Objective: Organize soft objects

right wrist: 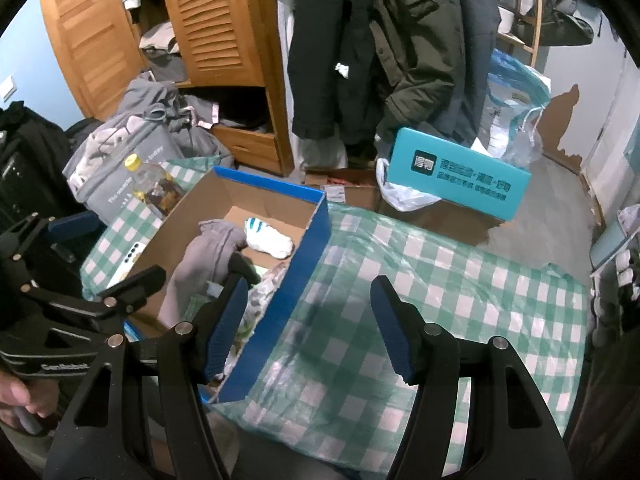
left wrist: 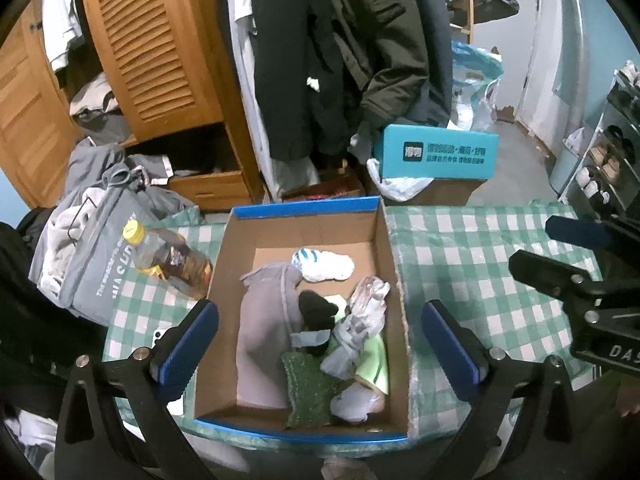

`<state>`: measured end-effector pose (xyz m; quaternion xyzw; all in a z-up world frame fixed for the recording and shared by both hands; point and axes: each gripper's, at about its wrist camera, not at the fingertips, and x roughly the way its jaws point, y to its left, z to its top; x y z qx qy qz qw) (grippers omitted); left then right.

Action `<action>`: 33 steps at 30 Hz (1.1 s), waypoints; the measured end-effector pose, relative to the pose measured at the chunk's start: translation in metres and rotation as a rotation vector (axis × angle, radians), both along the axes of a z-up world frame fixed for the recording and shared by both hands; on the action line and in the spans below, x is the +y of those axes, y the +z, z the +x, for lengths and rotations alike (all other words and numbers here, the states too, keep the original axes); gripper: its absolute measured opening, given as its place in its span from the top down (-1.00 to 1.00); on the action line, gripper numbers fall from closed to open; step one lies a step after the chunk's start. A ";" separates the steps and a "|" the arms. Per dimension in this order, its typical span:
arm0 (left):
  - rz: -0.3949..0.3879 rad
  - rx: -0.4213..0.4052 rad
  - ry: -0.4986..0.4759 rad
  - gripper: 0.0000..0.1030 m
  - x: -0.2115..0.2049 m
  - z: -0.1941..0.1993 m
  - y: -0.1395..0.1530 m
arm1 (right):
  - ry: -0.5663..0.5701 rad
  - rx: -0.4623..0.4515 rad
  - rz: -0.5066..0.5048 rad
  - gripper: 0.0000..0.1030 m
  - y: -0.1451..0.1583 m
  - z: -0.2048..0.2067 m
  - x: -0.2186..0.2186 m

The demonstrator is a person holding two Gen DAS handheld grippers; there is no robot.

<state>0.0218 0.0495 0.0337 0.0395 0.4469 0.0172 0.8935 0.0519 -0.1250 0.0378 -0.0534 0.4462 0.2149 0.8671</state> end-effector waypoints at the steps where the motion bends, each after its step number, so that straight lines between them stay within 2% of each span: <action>1: -0.001 0.000 -0.001 -0.98 -0.001 0.000 0.000 | -0.002 0.000 0.001 -0.23 0.000 0.000 -0.002; 11: 0.000 0.031 -0.005 -0.98 -0.008 0.006 -0.006 | -0.030 0.018 0.009 -0.23 -0.006 0.004 -0.017; 33: -0.012 0.032 -0.019 -0.98 -0.013 0.003 -0.010 | -0.034 0.026 0.012 -0.23 -0.008 0.006 -0.020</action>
